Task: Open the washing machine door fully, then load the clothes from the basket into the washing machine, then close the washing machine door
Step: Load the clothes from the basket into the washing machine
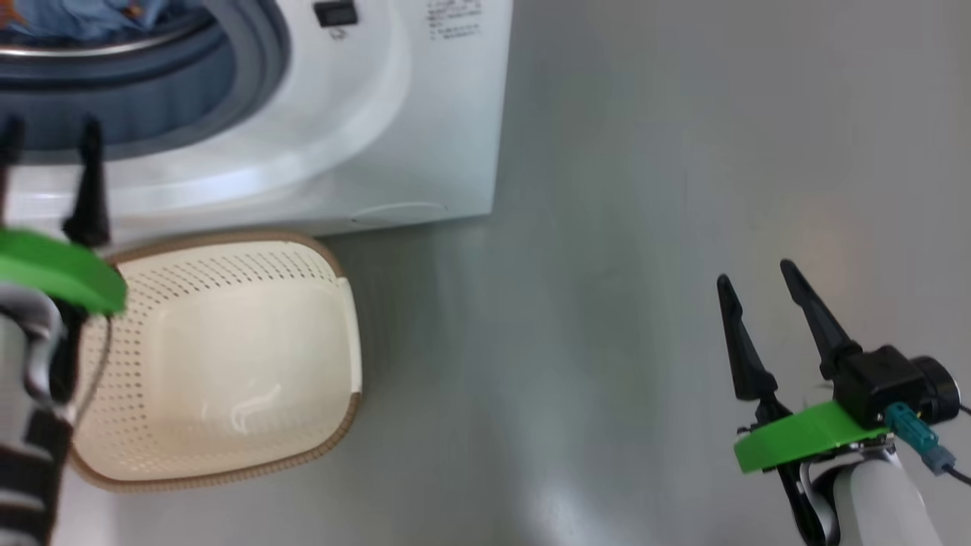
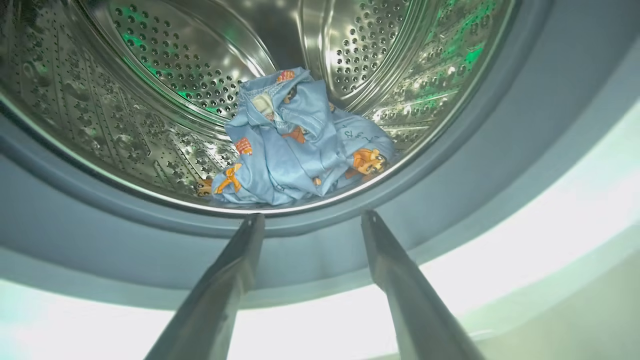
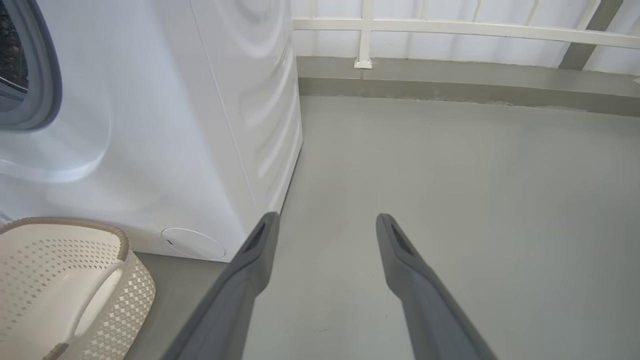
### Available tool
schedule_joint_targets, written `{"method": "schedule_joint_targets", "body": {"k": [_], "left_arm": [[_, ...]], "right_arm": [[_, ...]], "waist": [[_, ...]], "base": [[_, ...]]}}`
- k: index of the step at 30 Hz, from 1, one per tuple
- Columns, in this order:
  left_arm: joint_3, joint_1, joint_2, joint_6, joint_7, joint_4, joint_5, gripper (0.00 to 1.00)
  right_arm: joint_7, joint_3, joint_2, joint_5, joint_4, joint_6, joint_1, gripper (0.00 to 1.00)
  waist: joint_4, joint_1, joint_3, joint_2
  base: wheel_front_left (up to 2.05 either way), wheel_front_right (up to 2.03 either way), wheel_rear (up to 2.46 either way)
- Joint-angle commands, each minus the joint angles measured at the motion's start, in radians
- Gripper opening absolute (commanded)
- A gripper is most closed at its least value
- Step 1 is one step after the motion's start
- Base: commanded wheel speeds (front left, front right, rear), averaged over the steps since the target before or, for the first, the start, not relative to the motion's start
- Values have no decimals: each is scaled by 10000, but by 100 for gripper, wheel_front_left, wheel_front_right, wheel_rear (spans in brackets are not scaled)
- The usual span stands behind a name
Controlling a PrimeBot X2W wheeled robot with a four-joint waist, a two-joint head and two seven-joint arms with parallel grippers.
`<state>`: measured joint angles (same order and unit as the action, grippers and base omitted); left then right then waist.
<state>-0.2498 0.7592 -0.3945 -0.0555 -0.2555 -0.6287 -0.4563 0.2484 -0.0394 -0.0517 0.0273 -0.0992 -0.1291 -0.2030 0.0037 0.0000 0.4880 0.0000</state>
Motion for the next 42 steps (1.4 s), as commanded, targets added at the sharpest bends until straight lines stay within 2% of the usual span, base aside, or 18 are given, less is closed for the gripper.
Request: {"method": "schedule_joint_targets", "body": {"k": [1, 8, 9, 23, 34, 42], "left_arm": [[392, -373, -525, 169, -61, 500, -87, 100], [458, -2282, -261, 766, -18, 2006, -298, 100], [446, -2879, -163, 983, 34, 2493, -348, 100], [216, -5851, 478, 2189, 235, 4805, -470, 100], [-23, -7239, 706, 2680, 116, 5179, -255, 100], [-142, -7950, 887, 2891, 16, 5330, -48, 100]], "right_arm": [[-23, 204, 15, -72, 231, -16, 343, 100], [-98, 196, 15, -5, 230, -16, 694, 100], [-115, 205, 15, 22, 224, -16, 822, 100], [-250, 318, 15, 313, 290, -16, 1667, 100], [-331, 358, 15, 581, 234, -16, 2317, 100], [-429, 460, 15, 678, 385, -16, 2584, 100]], "waist": [[343, 0, -671, 0], [528, 0, -1613, 0], [583, 0, -1915, 0], [795, 0, -3624, 0], [844, 0, -4863, 0], [861, 0, -5194, 0]], "base": [[0, 0, 0], [0, 0, 0], [0, 0, 0], [0, 0, 0], [0, 0, 0], [0, 0, 0]]}}
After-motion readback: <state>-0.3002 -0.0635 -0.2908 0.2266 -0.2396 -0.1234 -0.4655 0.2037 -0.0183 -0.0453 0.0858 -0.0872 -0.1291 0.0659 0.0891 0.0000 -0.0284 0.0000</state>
